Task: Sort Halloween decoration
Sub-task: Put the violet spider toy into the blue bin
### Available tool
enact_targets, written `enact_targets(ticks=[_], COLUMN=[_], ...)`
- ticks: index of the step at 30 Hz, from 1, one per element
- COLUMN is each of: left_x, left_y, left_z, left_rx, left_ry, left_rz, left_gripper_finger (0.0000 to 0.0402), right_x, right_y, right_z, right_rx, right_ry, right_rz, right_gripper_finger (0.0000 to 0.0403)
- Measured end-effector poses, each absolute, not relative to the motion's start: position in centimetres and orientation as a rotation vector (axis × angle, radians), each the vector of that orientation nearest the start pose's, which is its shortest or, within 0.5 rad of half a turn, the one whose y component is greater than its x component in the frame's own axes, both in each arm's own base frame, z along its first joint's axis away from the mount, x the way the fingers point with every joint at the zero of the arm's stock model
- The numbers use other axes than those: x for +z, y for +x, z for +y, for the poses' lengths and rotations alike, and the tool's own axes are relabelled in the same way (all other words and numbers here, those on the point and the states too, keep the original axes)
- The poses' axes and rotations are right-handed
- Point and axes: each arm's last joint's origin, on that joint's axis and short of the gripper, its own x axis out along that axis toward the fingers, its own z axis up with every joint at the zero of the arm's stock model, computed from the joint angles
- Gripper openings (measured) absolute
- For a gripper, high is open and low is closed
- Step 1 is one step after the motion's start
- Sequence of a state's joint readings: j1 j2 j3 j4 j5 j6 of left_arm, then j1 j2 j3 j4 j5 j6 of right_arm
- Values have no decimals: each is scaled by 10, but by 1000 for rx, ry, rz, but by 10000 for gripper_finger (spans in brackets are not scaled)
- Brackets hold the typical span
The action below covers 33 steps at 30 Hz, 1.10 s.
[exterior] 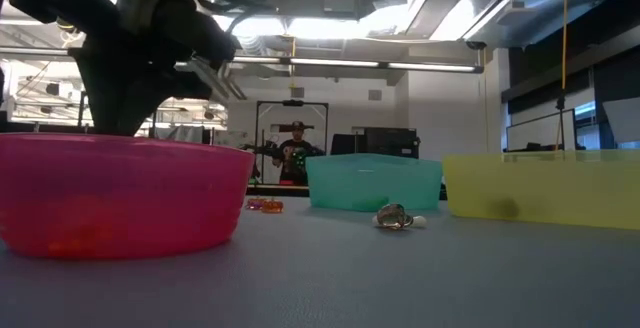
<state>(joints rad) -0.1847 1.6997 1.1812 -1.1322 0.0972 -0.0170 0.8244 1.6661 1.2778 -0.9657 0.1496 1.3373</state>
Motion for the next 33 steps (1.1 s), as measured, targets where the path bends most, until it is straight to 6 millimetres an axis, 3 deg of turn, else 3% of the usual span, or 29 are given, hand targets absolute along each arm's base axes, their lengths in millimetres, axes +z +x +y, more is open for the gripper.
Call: enact_targets(ticks=[4,17,33], left_x=[200,190,157], left_y=[285,289,274], left_z=[-61,-79,-86], left_rx=[-210,-267,-471], left_ry=[65,103,465], left_rz=[1624,1507,1445], left_gripper_finger=[95,217,211], right_x=[235,235,235], right_y=[217,217,219], right_z=[229,229,227], right_rx=[-306,-307,-329], right_ry=[492,492,461], right_rz=[1295,1294,1235], right_gripper_finger=[172,172,172])
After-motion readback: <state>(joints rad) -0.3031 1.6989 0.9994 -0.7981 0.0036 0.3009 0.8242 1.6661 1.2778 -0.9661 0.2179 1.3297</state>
